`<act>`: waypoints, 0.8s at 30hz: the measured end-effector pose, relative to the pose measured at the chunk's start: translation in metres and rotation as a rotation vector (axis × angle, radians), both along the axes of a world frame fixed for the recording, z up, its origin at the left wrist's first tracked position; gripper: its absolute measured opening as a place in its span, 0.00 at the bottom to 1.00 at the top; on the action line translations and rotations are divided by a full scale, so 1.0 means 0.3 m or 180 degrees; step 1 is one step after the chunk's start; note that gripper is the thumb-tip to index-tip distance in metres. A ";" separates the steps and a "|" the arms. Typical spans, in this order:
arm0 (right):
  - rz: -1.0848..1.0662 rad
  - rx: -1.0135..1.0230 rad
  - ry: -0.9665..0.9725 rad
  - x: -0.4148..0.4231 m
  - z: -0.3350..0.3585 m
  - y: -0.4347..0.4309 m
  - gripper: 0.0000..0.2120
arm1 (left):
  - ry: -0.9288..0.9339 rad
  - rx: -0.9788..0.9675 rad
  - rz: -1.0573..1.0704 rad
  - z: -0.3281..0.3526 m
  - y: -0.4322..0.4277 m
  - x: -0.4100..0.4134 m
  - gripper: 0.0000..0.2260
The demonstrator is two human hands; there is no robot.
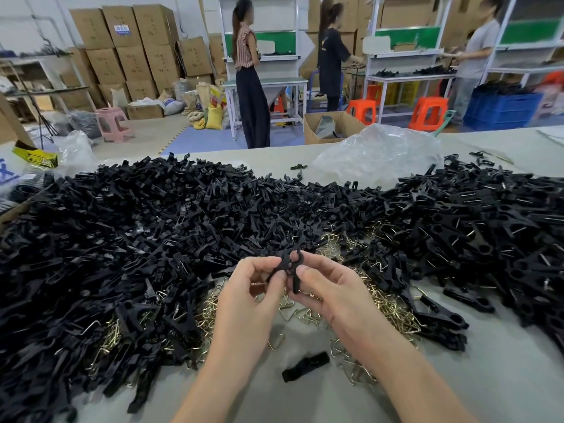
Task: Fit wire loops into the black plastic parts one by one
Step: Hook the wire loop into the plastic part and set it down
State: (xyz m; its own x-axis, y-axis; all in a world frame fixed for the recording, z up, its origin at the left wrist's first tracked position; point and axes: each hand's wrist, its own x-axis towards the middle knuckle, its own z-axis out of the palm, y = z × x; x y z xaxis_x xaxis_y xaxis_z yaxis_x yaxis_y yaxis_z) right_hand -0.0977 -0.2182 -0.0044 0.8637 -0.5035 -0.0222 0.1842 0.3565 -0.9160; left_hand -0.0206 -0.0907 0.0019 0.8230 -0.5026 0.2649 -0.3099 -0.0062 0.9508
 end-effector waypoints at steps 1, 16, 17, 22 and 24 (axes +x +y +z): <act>-0.0013 -0.0024 0.0011 0.000 0.001 -0.001 0.11 | 0.0005 -0.0005 -0.0026 -0.002 -0.002 -0.002 0.07; 0.0202 -0.0399 -0.0239 -0.020 0.006 -0.029 0.13 | -0.0740 0.0222 -0.0021 0.002 0.003 -0.004 0.11; 0.0062 -0.0376 -0.0260 -0.023 0.011 -0.035 0.12 | -0.0790 0.0224 0.0051 0.001 0.004 -0.005 0.12; -0.0788 0.0100 -0.0383 -0.032 0.014 -0.092 0.14 | -0.1755 0.1433 -0.0254 -0.026 0.010 -0.013 0.08; -0.0957 0.0271 -0.0392 -0.029 0.012 -0.097 0.13 | -0.2267 0.2146 -0.0542 -0.050 0.009 -0.020 0.17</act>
State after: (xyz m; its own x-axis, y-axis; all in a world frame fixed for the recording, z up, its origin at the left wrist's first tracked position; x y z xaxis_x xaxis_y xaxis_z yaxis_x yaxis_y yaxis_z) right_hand -0.1065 -0.2472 -0.0008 0.6755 -0.7371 0.0201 0.4001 0.3435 -0.8497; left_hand -0.0265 -0.0880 -0.0131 0.4858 -0.8265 0.2845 -0.8539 -0.3792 0.3565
